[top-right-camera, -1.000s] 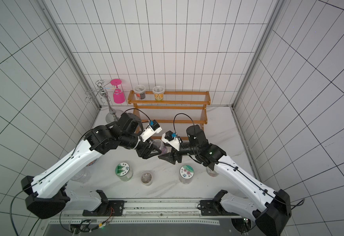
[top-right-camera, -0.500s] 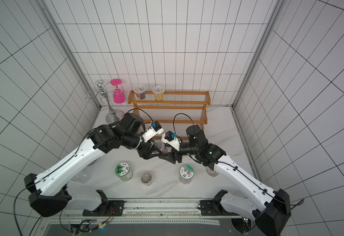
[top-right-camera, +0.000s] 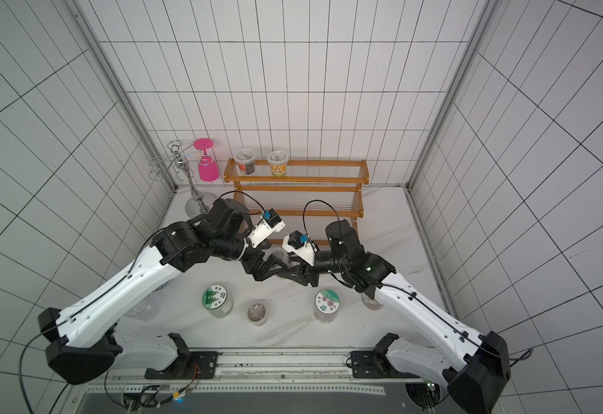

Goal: Place the seed container on the shelf
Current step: Pick up the seed jar at the center of the board.

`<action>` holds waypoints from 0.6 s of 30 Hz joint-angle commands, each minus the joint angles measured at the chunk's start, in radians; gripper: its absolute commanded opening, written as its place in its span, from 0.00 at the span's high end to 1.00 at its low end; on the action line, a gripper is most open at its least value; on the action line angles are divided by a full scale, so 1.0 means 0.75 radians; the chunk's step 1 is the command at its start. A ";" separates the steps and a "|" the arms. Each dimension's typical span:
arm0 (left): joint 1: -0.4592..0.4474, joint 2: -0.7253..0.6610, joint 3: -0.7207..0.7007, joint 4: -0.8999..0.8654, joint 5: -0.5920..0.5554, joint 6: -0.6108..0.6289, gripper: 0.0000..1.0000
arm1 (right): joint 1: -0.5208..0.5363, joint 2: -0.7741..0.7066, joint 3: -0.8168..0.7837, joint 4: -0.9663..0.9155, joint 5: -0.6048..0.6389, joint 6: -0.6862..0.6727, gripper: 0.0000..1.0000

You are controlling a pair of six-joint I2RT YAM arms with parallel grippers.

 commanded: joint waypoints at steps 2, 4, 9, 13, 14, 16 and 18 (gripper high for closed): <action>0.004 -0.108 -0.024 0.173 -0.185 -0.043 0.01 | 0.003 -0.051 -0.078 0.094 0.033 0.021 0.53; 0.019 -0.151 -0.045 0.220 -0.258 -0.066 0.01 | -0.011 -0.065 -0.098 0.128 0.050 0.041 0.53; 0.117 -0.314 -0.166 0.385 -0.380 -0.152 0.01 | -0.054 -0.103 -0.131 0.202 0.119 0.087 0.53; 0.151 -0.431 -0.278 0.479 -0.442 -0.184 0.01 | -0.096 -0.120 -0.131 0.260 0.232 0.118 0.53; 0.153 -0.453 -0.306 0.495 -0.449 -0.192 0.01 | -0.112 -0.120 -0.127 0.279 0.266 0.126 0.53; 0.154 -0.484 -0.351 0.513 -0.454 -0.209 0.01 | -0.140 -0.116 -0.120 0.330 0.316 0.140 0.53; 0.155 -0.512 -0.399 0.532 -0.457 -0.238 0.01 | -0.171 -0.105 -0.116 0.412 0.386 0.159 0.53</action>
